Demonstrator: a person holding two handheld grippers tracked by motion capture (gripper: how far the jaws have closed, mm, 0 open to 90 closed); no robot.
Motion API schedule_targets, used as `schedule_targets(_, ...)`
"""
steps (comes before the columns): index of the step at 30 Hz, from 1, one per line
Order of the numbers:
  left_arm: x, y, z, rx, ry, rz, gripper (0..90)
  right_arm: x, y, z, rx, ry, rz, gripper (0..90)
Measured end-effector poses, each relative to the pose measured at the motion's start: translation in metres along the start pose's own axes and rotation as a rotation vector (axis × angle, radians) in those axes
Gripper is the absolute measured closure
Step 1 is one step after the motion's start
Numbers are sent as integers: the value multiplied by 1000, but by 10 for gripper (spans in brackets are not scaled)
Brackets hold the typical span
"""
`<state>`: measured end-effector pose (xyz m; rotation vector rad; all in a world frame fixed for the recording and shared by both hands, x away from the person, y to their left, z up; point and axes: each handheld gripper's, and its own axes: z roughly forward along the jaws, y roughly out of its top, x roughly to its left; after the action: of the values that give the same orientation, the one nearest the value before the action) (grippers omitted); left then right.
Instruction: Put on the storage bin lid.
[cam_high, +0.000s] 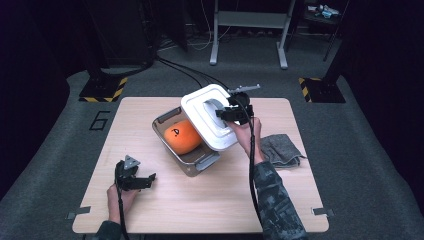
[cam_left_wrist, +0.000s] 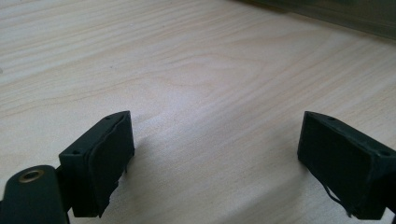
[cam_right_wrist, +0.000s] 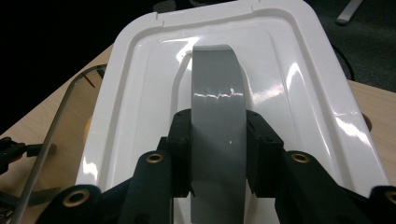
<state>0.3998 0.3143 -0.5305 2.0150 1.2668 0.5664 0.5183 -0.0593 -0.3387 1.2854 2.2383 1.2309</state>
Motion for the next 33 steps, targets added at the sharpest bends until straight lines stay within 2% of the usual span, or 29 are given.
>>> schedule_targets(3, 0, 0, 0, 0, 0, 0, 105, 5, -1, 5, 4, 10, -12, 666)
schedule_targets(8, 0, 0, 0, 0, -1, 0, 105, 14, -2, 13, 23, 28, -5, 666)
schedule_targets(12, 0, 0, 0, -1, -1, 0, 105, 21, -3, 21, 33, 47, -23, 666)
schedule_targets(15, 0, 0, 0, -2, -1, -3, 105, 26, -4, 25, 45, 50, -10, 666)
schedule_targets(17, 0, 0, 0, -2, -1, -2, 105, 29, -6, 30, 45, 61, -28, 666)
schedule_targets(20, 0, 0, 0, 0, -1, 0, 105, 35, -8, 34, 50, 71, -29, 666)
schedule_targets(25, 0, 0, 0, 0, -2, 0, 105, 42, -10, 40, 61, 78, -28, 666)
schedule_targets(26, 0, 0, 0, -2, -1, -2, 105, 46, -11, 41, 72, 77, -15, 666)
schedule_targets(27, 0, 0, 0, -2, -1, -2, 105, 49, -11, 44, 76, 81, -32, 666)
schedule_targets(33, 0, 0, 0, -2, -1, -2, 105, 62, -13, 53, 100, 73, -32, 665)
